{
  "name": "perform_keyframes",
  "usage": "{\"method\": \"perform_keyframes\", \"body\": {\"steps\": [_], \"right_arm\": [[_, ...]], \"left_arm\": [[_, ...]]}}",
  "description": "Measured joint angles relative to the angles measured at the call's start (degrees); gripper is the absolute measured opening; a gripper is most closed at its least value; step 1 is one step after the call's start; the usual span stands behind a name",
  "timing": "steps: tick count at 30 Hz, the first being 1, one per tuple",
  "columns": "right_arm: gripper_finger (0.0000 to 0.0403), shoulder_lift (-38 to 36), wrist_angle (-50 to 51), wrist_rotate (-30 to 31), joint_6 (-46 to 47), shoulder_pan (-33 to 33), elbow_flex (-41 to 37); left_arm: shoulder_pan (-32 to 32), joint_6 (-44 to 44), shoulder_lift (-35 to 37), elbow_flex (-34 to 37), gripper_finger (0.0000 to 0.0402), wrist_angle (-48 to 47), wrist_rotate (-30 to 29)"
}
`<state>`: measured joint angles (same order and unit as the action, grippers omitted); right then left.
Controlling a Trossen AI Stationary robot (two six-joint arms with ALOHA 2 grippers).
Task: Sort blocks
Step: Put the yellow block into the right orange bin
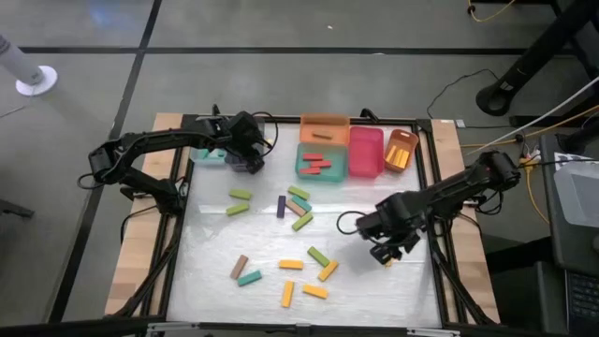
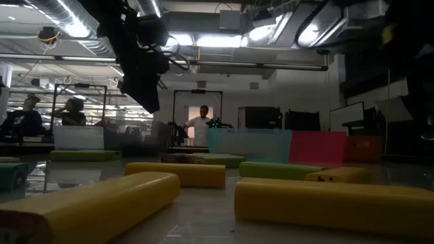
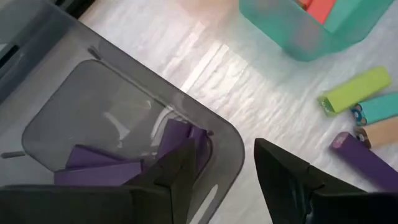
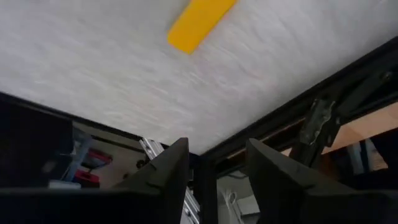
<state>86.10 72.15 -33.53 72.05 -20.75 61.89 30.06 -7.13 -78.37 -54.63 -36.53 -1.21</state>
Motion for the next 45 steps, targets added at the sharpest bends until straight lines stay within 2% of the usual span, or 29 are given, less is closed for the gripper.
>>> {"method": "perform_keyframes", "body": {"steps": [4,9,12,16,21,27,33,40,45], "right_arm": [[0.0159,-5.47,-0.18,4.67,5.98,-2.68,0.0],[0.0159,-12.3,-0.17,18.59,20.12,-5.96,0.0],[0.0159,-13.19,-0.33,24.13,27.98,-8.41,0.0],[0.0159,-11.97,-1.84,26.72,34.9,-11.88,-0.01],[0.0159,-8.97,-8.78,30.51,41.62,-15.78,-2.21],[0.0159,-4.84,-15.82,31.01,46.38,-18.67,-7.55],[0.0159,-3.42,-25.22,33.44,47.75,-19.15,-12.46],[0.0159,-3.38,-27.31,33.81,49.31,-19.0,-17.4],[0.0159,-3.38,-37.39,34.49,49.25,-19.0,-21.06]], "left_arm": [[0.01,-0.4,0.0,0.0,0.015,0.46,0.02],[0.01,-1.62,0.0,0.0,0.015,2.97,0.09],[0.0,-2.94,0.0,-0.01,0.015,4.74,0.12],[0.01,-3.24,0.0,-0.02,0.015,6.16,0.17],[-0.02,-3.31,0.0,-0.02,0.015,6.03,0.17],[-0.02,-3.35,0.0,-0.02,0.015,6.01,0.17],[-0.08,-3.37,-0.02,-0.02,0.015,5.96,0.17],[-0.08,-3.39,-0.02,-0.02,0.015,5.92,0.17],[-0.08,-3.37,-0.02,-0.02,0.015,5.91,0.19]]}}
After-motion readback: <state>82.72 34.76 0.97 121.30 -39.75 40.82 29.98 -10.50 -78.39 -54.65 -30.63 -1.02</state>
